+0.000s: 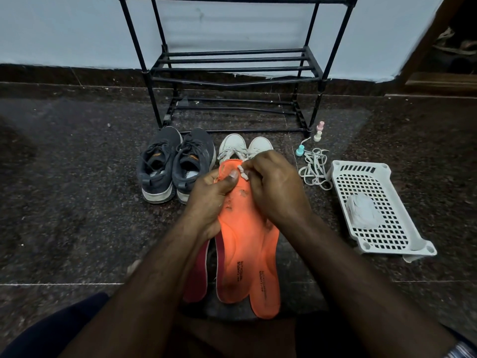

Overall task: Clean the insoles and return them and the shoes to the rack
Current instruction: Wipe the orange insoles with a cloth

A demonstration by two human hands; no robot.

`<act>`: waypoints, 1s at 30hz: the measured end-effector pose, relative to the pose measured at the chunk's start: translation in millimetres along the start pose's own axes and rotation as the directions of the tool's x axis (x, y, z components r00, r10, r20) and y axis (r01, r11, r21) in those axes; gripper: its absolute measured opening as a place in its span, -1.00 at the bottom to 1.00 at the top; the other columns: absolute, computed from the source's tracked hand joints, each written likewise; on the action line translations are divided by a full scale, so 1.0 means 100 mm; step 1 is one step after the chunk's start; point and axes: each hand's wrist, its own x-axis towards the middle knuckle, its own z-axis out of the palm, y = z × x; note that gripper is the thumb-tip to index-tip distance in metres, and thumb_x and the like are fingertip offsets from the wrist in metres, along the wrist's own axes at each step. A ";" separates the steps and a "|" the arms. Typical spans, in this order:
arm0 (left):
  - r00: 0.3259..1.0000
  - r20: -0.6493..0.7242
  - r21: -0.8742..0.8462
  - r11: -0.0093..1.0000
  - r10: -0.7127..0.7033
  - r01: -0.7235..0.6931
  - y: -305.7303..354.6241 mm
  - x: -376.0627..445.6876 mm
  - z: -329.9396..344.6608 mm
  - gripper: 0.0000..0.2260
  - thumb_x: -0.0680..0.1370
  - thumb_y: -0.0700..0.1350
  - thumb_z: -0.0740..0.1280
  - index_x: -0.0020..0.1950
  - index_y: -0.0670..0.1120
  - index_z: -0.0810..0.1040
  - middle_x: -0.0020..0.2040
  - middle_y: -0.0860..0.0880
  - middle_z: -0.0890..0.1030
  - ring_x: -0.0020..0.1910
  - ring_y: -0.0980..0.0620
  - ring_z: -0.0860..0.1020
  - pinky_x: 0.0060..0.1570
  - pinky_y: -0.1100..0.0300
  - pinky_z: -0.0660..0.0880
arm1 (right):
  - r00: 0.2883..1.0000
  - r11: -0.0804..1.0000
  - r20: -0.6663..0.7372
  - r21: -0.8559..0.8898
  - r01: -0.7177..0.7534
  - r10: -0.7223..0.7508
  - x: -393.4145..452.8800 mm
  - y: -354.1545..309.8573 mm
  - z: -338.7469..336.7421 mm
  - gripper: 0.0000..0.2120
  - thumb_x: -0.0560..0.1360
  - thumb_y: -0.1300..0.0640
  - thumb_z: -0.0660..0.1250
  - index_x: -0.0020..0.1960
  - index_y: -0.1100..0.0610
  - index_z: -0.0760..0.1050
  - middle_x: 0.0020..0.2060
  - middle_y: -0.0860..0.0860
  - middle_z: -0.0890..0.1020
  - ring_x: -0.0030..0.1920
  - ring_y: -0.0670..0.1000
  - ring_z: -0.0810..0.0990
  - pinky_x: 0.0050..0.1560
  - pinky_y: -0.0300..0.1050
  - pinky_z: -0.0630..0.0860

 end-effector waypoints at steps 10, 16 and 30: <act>1.000 -0.021 -0.070 0.998 0.004 -0.005 0.04 0.02 -0.02 -0.83 0.62 -0.25 0.29 0.16 -0.31 0.56 -0.12 -0.22 0.66 -0.20 -0.09 0.67 -0.18 0.04 0.63 | 0.998 0.999 0.037 0.019 -0.049 0.048 -0.04 0.04 -0.06 -0.90 0.44 0.29 0.37 -0.09 0.17 0.64 -0.16 0.06 0.65 -0.10 0.06 0.61 -0.03 -0.18 0.44; 0.998 -0.059 -0.178 0.983 0.027 -0.037 0.12 0.05 -0.08 -0.89 0.62 -0.24 0.28 0.05 -0.24 0.58 -0.19 -0.18 0.68 -0.26 -0.07 0.67 -0.21 0.00 0.65 | 0.997 0.993 0.071 0.109 -0.045 0.037 -0.10 0.06 -0.02 -0.89 0.43 0.30 0.39 -0.09 0.15 0.65 -0.17 0.00 0.65 -0.13 -0.04 0.59 -0.06 -0.18 0.48; 0.979 0.151 -0.274 0.946 -0.138 0.176 0.23 0.02 -0.14 -0.62 0.65 0.01 0.21 0.16 -0.26 0.64 0.09 -0.25 0.68 0.02 -0.14 0.69 0.06 -0.06 0.63 | 0.811 0.470 0.244 0.712 -0.522 0.531 -0.05 0.12 -0.10 -0.83 0.42 0.35 0.47 -0.06 0.12 0.64 -0.14 0.11 0.71 -0.21 0.03 0.64 -0.17 -0.10 0.61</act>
